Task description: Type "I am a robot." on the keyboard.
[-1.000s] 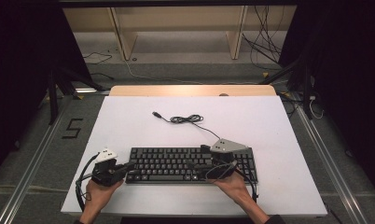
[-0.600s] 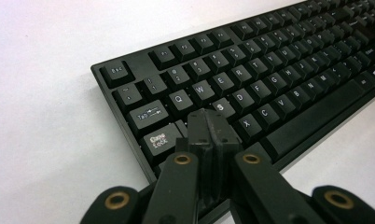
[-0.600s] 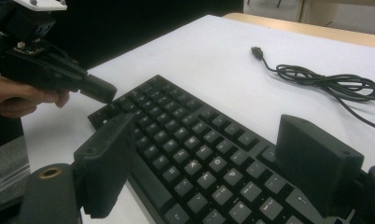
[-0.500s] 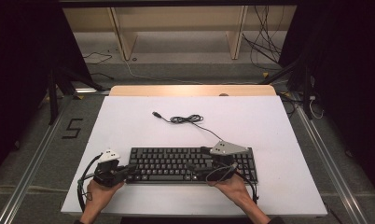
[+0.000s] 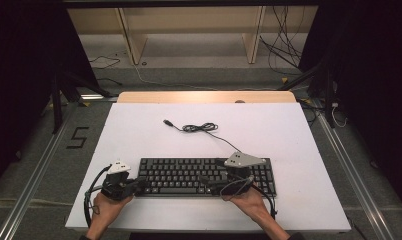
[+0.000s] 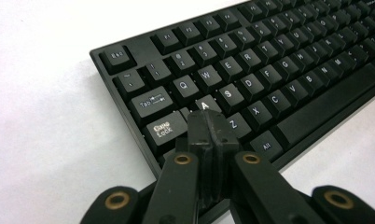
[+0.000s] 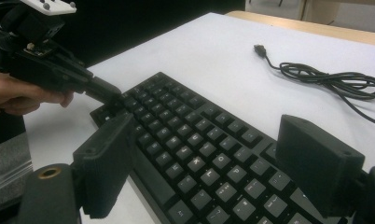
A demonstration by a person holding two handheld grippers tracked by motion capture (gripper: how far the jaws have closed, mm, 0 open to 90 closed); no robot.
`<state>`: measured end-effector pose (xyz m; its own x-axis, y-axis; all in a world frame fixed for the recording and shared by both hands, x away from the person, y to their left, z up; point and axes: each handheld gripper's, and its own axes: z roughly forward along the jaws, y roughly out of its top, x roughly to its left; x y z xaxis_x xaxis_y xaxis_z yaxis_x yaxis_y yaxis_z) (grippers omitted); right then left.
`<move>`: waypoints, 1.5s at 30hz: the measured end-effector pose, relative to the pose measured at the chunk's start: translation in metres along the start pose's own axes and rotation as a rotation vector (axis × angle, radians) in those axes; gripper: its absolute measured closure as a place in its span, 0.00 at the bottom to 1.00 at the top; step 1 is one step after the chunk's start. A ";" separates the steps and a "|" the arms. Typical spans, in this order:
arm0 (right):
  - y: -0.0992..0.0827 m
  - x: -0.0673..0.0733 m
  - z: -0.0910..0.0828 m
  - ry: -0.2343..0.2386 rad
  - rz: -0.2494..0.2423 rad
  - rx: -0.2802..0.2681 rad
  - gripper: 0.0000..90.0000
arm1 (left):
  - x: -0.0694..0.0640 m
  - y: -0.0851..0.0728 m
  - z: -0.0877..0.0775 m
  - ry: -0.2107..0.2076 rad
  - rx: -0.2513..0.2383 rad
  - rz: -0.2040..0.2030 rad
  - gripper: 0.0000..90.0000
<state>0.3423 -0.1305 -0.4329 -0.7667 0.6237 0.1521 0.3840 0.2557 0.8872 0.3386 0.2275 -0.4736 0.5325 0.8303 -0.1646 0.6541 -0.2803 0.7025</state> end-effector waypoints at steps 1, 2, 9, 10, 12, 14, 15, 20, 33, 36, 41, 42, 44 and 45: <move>0.000 0.000 0.000 -0.001 0.000 0.001 0.24 | 0.000 0.000 0.001 0.001 0.002 -0.002 0.99; 0.000 0.000 0.000 0.000 0.001 0.001 0.24 | 0.000 0.000 0.001 0.002 0.009 0.001 0.99; 0.000 0.001 0.000 0.004 -0.001 -0.001 0.23 | 0.001 -0.002 0.004 0.008 0.028 -0.010 0.99; 0.000 0.002 0.000 0.005 -0.001 -0.002 0.23 | 0.001 -0.001 0.004 0.002 0.033 -0.013 0.99; 0.000 0.002 0.000 0.004 -0.002 -0.002 0.23 | 0.001 -0.002 0.004 0.006 0.030 -0.015 0.99; 0.000 0.002 0.000 0.004 -0.001 0.000 0.23 | 0.000 -0.002 0.005 0.003 0.028 -0.016 0.99; -0.001 0.002 0.000 0.003 -0.001 0.000 0.23 | 0.000 -0.002 0.005 0.003 0.028 -0.016 0.99; -0.001 0.002 0.000 0.005 0.001 0.000 0.24 | -0.004 0.000 0.002 0.012 0.004 0.002 0.99; -0.007 0.002 0.013 0.010 -0.003 0.047 0.30 | -0.009 0.005 -0.007 -0.035 -0.132 -0.015 0.76; -0.008 0.003 0.017 0.024 -0.006 0.056 0.36 | -0.009 0.005 -0.008 -0.038 -0.146 -0.024 0.71; -0.009 0.005 0.022 0.049 -0.022 0.068 0.48 | -0.010 0.006 -0.010 -0.054 -0.178 -0.045 0.59; -0.009 0.005 0.022 0.053 -0.024 0.072 0.50 | -0.010 0.007 -0.010 -0.055 -0.185 -0.048 0.55; -0.009 0.006 0.024 0.053 -0.027 0.078 0.53 | -0.012 0.007 -0.011 -0.068 -0.204 -0.041 0.50; -0.009 0.006 0.025 0.058 -0.027 0.079 0.55 | -0.012 0.007 -0.012 -0.069 -0.214 -0.036 0.48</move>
<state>0.3469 -0.1105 -0.4505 -0.8047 0.5729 0.1556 0.4004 0.3303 0.8548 0.3307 0.2207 -0.4583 0.5512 0.8009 -0.2339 0.5486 -0.1368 0.8248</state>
